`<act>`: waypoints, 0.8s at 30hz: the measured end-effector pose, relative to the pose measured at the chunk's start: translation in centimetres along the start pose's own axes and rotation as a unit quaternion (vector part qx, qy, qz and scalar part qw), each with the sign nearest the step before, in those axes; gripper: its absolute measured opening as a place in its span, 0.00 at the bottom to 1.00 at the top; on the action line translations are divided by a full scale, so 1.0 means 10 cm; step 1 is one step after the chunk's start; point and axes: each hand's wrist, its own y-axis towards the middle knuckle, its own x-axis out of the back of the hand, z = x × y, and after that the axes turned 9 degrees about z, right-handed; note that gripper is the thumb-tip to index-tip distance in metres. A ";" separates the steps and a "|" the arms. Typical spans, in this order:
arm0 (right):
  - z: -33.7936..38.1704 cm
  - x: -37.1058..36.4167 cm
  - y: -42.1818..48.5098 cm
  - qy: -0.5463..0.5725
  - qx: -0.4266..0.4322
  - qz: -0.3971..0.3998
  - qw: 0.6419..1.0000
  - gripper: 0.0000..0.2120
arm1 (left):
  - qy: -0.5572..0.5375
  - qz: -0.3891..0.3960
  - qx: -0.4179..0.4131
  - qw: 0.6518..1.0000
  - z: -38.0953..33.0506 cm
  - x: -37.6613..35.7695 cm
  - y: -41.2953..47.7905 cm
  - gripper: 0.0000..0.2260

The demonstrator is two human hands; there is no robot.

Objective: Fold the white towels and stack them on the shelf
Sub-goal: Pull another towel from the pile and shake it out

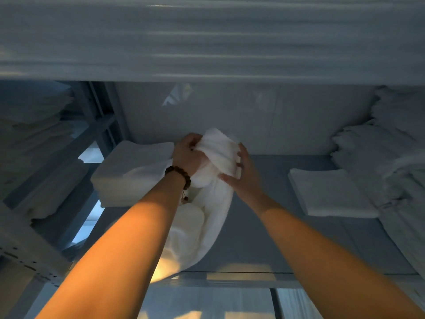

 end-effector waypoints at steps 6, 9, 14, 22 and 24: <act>-0.40 -0.09 -0.18 0.050 -0.143 0.064 0.986 0.27 | -0.041 -0.021 -0.033 0.998 -0.29 -0.11 0.16 0.12; -0.33 0.05 -0.14 0.051 -0.160 0.001 0.986 0.09 | -0.041 -0.064 -0.034 0.997 -0.31 -0.03 0.19 0.11; 0.18 0.56 0.07 0.024 -0.071 -0.085 0.994 0.07 | -0.032 -0.114 -0.039 0.992 -0.36 0.20 0.19 0.07; 0.94 0.97 0.32 0.152 0.007 -0.114 0.982 0.10 | 0.022 -0.072 -0.054 0.996 -0.50 0.17 -0.02 0.08; 0.92 1.18 0.30 0.107 0.029 -0.133 0.985 0.12 | 0.029 -0.045 -0.074 0.996 -0.52 0.05 -0.13 0.07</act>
